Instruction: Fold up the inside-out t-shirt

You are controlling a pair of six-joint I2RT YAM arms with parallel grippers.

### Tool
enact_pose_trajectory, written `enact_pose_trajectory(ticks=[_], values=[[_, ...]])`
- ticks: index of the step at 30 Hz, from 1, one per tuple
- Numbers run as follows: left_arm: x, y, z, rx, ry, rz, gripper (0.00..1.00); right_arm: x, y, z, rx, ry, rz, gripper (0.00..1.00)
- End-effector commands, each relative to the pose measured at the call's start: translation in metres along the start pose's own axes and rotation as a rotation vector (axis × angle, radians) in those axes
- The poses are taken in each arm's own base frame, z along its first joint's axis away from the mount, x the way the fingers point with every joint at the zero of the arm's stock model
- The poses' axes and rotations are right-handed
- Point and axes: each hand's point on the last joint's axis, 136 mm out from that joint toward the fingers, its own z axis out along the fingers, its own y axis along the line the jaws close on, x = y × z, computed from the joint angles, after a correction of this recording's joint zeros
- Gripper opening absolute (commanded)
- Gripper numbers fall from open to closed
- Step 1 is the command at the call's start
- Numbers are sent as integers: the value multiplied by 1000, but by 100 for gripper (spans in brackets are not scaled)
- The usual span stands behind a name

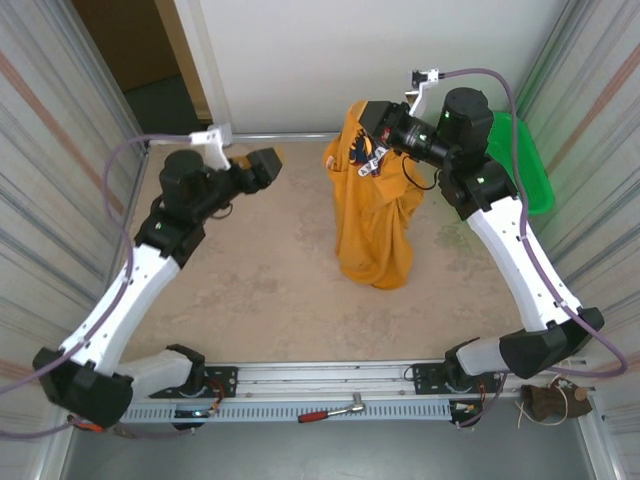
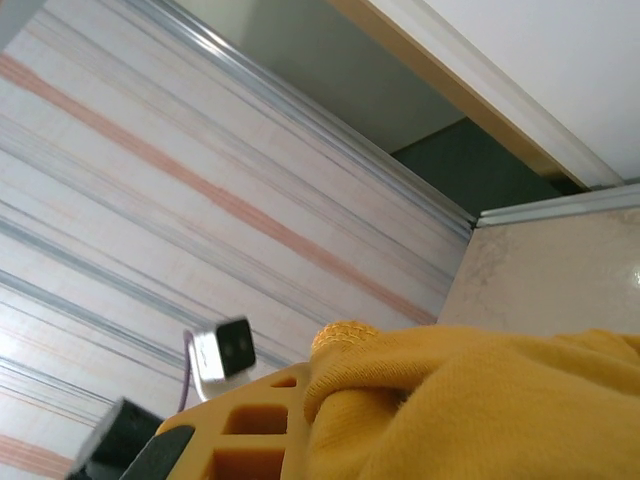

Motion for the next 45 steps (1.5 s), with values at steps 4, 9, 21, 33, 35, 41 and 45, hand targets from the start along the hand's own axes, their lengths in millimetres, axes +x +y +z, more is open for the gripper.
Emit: enact_pose_trajectory(ticks=[4,9,21,33,35,41,45], values=[[34,-30,43,126,131,-58,87,-5,25,-16,-81,-38,-64,0],[61,-25,64,111,168,-102,85,-4,23,-13,-83,-33,-53,0],[25,-41,71,164,135,-80,0,0,-22,-18,37,-70,-32,0],[-71,-126,12,454,132,31,0,14,-125,-31,250,-115,-13,31],[-72,-124,13,452,136,28,0,14,-113,-37,245,-95,-48,55],[-74,-118,15,455,147,2,0,18,-78,-62,276,-55,-192,62],[-76,-122,13,466,161,10,0,29,-71,-60,303,-13,-277,67]])
